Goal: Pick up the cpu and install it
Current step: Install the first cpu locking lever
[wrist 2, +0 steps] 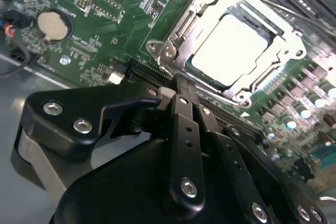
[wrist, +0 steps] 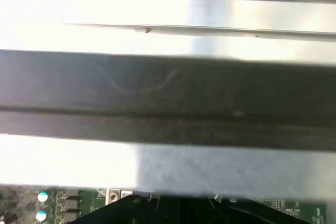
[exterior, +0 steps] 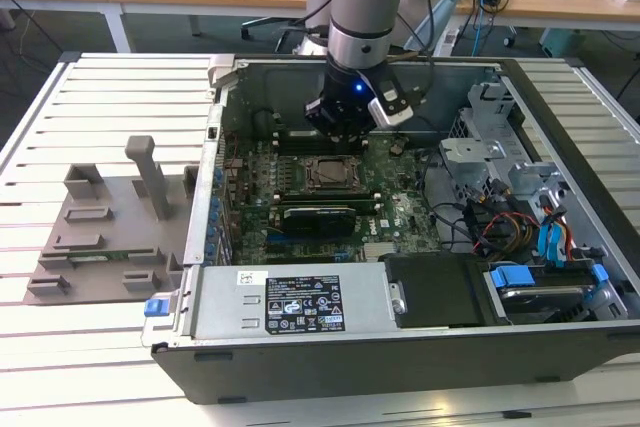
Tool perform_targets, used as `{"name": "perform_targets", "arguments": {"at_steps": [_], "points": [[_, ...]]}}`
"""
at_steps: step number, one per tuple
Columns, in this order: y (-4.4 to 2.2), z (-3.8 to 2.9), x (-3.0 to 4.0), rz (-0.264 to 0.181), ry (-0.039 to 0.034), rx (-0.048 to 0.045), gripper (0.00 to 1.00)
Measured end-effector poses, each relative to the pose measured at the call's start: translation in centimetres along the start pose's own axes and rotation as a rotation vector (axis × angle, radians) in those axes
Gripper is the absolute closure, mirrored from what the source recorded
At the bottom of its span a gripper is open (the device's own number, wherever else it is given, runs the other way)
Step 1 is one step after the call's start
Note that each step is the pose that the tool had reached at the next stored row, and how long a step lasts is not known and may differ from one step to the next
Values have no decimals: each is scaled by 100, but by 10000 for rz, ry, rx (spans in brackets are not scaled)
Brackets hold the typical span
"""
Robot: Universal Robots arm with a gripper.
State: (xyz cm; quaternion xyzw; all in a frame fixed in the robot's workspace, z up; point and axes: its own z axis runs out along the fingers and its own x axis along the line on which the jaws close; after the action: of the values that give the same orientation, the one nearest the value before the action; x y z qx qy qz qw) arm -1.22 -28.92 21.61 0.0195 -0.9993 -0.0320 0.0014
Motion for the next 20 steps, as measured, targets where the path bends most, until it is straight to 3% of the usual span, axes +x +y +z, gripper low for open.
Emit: {"name": "perform_targets", "arguments": {"at_steps": [2,6,8,11,15,20], "points": [[-17,-11,1,1,2,83,89],[-77,-21,4,3,15,387,89],[-112,-23,5,3,18,460,89],[-160,-26,7,2,17,460,89],[-167,-45,8,5,17,461,89],[-162,-134,8,3,17,462,89]]}}
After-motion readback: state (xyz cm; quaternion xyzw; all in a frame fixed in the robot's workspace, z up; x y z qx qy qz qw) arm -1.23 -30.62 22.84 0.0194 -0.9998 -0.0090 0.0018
